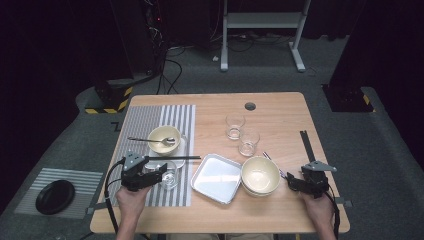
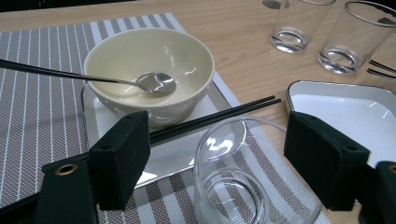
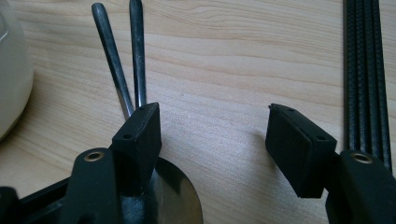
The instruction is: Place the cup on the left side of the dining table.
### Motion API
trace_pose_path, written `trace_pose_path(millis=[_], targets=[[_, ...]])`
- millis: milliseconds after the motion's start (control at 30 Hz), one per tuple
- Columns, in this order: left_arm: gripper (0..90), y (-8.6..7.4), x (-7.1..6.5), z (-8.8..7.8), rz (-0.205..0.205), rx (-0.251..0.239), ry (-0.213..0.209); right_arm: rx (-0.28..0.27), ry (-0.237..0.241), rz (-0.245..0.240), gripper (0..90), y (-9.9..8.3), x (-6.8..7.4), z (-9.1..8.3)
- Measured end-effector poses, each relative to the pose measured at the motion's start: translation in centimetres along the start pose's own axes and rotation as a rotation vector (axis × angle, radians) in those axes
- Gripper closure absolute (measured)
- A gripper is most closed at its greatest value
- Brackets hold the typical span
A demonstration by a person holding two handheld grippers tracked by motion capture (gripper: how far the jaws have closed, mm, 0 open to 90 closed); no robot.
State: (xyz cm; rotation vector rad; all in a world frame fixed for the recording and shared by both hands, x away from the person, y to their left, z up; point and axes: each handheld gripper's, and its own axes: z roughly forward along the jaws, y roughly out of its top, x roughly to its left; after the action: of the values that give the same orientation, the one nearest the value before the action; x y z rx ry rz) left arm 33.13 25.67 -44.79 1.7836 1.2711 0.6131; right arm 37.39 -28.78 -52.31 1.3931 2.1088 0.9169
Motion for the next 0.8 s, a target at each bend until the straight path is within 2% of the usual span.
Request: trace_pose_path(millis=[33,67,100,233,267,300,333,567,633,733,767,800], targets=[[23.4,0.0,0.0,-0.1,0.001,0.003,0.001,0.000,0.000,0.000,35.8,0.0,0.0,0.0],[23.9,0.0,0.0,-0.1,-0.020,-0.001,0.006,0.000,0.000,0.001,35.8,0.0,0.0,0.0],[24.0,0.1,0.2,-0.3,-0.001,0.002,0.003,0.000,0.000,0.000,35.8,0.0,0.0,0.0],[24.3,0.1,0.3,-0.5,-0.016,0.012,0.000,0.000,0.000,0.000,35.8,0.0,0.0,0.0],[24.4,0.0,0.4,-0.5,-0.024,-0.006,0.012,0.000,0.000,0.000,35.8,0.0,0.0,0.0],[24.4,0.0,0.4,-0.5,-0.024,-0.006,0.012,0.000,0.000,0.000,35.8,0.0,0.0,0.0],[24.4,0.0,0.6,-0.6,-0.007,-0.004,0.015,0.000,0.000,0.000,35.8,0.0,0.0,0.0],[24.8,0.0,0.8,-0.7,-0.013,0.001,0.015,0.000,0.000,0.000,35.8,0.0,0.0,0.0],[24.9,0.0,1.0,-0.9,-0.005,-0.007,0.017,0.000,0.000,0.000,35.8,0.0,0.0,0.0],[24.8,-0.1,1.1,-1.1,-0.014,-0.014,0.019,0.000,0.000,0.000,35.8,0.0,0.0,0.0],[24.8,-0.2,1.0,-1.1,-0.036,-0.014,0.022,0.000,0.000,0.000,35.8,0.0,0.0,0.0],[25.2,-0.2,1.1,-1.0,-0.032,-0.014,0.027,0.000,0.000,-0.001,35.8,0.0,0.0,0.0]])
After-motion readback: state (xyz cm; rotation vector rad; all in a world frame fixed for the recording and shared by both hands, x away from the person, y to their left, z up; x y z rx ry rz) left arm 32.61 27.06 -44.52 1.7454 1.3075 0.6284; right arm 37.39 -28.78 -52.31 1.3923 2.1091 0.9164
